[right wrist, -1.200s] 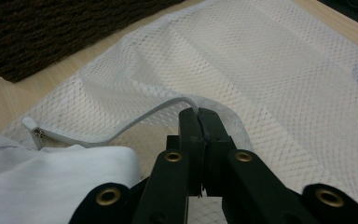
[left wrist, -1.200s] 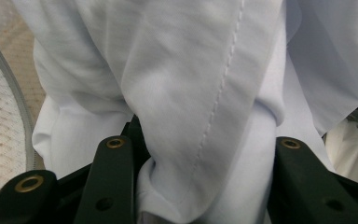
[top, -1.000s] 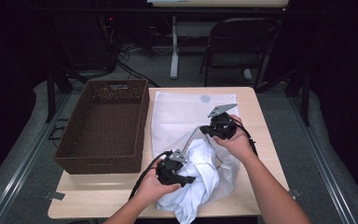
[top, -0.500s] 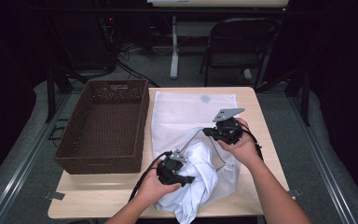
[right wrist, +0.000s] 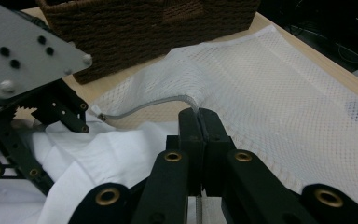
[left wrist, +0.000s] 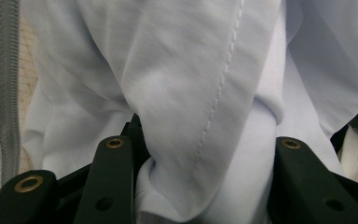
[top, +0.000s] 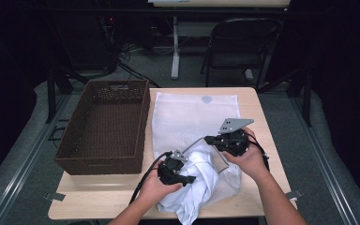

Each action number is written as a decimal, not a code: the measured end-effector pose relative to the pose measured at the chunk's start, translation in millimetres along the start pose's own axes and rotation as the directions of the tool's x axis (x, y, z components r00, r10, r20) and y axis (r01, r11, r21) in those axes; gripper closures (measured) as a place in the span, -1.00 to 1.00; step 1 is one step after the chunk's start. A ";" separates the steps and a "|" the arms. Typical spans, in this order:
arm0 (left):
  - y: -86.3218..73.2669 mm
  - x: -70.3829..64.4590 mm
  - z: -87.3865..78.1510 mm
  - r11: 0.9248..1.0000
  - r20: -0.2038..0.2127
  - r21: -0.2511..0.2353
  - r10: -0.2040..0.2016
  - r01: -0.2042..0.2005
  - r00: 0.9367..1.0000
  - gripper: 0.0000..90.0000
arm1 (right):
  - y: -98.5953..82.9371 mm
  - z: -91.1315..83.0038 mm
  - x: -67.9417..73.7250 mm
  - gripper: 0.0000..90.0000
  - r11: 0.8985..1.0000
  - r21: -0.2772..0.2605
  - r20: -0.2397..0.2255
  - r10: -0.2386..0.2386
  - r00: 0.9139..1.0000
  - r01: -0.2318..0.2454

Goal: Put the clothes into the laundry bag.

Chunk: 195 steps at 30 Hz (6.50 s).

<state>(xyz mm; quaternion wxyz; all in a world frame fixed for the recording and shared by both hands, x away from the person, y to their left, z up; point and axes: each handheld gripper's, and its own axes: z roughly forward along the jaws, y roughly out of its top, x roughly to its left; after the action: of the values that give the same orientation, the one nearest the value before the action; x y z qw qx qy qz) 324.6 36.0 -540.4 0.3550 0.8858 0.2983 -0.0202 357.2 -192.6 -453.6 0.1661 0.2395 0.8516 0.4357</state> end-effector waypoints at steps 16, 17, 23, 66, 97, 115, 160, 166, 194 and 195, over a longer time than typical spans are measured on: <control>27.4 7.1 -5.0 0.997 -0.037 -0.020 -0.076 0.075 0.996 0.30 | -1.7 -2.4 12.7 0.98 1.000 -0.026 -0.033 -0.004 0.999 0.003; 28.5 6.7 -4.6 0.997 -0.045 -0.018 -0.077 0.076 0.996 0.30 | -1.7 -2.5 13.0 0.98 1.000 -0.026 -0.033 -0.007 0.999 0.006; 29.9 8.6 -2.2 0.996 -0.076 -0.030 -0.086 0.084 0.993 0.30 | -2.8 -3.2 14.2 0.98 1.000 -0.025 -0.035 -0.006 0.999 0.005; 27.9 19.5 12.6 0.976 -0.119 -0.085 -0.210 0.200 0.971 0.22 | -13.4 8.1 27.5 0.98 0.998 0.034 -0.055 -0.043 0.998 0.045; 25.6 5.2 -8.9 0.969 -0.160 -0.138 -0.224 0.203 0.961 -0.36 | -20.2 13.1 20.8 0.98 0.999 0.050 -0.035 -0.017 0.999 0.018; -0.3 -1.7 -9.6 0.982 -0.113 -0.069 -0.185 0.178 0.976 -0.40 | -19.5 14.2 23.4 0.98 0.998 0.052 -0.038 -0.027 0.999 0.029; -25.8 3.9 8.9 0.984 -0.157 -0.122 -0.152 0.133 0.976 0.52 | -18.6 16.0 29.8 0.98 0.996 0.062 -0.039 -0.058 0.998 0.060; -22.7 3.2 7.2 0.981 -0.156 -0.123 -0.167 0.149 0.974 0.63 | -18.4 16.3 30.5 0.98 0.996 0.061 -0.041 -0.058 0.997 0.061; 6.7 10.7 3.6 0.961 -0.156 -0.192 -0.230 0.199 0.960 0.68 | -15.6 13.7 32.2 0.98 0.997 0.046 -0.054 -0.058 0.997 0.061; 8.0 11.6 4.7 0.960 -0.159 -0.195 -0.232 0.200 0.960 0.68 | -15.6 13.7 32.2 0.98 0.997 0.046 -0.054 -0.058 0.997 0.060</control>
<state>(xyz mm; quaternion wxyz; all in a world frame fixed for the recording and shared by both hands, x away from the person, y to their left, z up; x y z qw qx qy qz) 339.3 34.3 -541.8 0.3996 0.8107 0.4251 0.0480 333.1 -173.7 -476.6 0.1506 0.2065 0.8726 0.4162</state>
